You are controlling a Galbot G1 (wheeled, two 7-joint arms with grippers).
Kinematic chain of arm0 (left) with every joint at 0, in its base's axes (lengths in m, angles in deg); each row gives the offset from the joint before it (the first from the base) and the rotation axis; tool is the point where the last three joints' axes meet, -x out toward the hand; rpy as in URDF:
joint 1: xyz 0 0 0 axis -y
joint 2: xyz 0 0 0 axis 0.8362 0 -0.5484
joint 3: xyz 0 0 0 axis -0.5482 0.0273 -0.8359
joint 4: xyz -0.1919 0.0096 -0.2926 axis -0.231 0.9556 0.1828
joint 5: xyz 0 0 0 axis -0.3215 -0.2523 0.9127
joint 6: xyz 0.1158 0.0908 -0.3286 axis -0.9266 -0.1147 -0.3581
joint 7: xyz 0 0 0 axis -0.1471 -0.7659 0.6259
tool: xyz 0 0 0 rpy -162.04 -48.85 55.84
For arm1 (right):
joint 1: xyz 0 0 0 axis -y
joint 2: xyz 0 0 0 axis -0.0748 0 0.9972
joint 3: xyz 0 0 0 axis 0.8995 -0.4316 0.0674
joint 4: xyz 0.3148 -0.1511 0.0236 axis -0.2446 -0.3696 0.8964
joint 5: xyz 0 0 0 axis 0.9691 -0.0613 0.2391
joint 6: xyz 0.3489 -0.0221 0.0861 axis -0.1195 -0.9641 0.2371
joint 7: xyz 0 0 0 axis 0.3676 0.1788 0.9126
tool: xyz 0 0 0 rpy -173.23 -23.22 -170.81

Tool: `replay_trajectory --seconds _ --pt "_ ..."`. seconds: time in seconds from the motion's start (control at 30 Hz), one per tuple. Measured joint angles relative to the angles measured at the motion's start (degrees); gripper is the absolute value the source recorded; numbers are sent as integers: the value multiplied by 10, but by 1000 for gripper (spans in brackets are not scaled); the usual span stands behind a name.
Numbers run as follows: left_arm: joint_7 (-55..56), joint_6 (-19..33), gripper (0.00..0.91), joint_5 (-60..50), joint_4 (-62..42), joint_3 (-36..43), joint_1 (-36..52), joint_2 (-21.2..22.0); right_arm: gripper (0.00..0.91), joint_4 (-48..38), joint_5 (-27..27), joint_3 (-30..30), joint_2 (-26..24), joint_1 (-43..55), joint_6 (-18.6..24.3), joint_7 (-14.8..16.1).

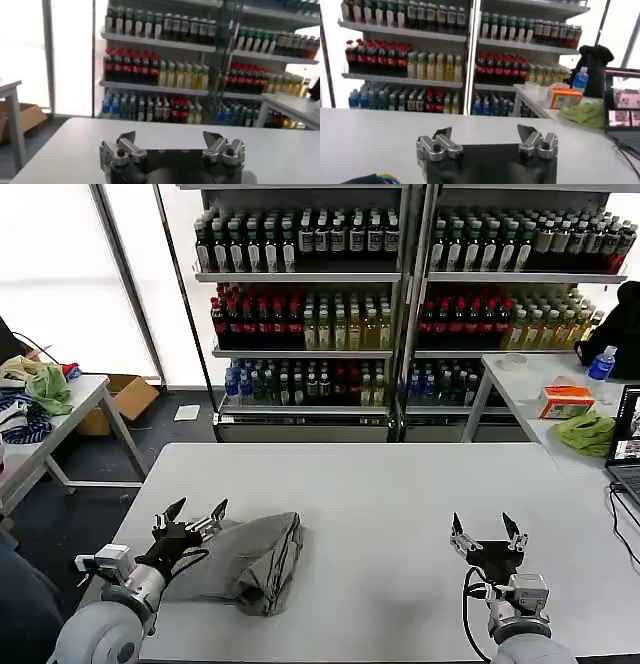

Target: Fold and organize the clothes.

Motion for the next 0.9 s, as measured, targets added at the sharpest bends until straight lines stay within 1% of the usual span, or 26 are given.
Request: replay_trajectory --seconds 0.27,0.67,0.9 --pt "1 -1 907 1 -1 -23 -23 4 907 -1 -1 -3 -1 0 0 0" --pt "2 -4 907 3 4 -31 -31 5 907 1 -2 -4 2 -3 0 -2" --pt "-6 -4 907 -4 -8 -30 -38 13 907 2 -2 -5 1 -6 1 -2"
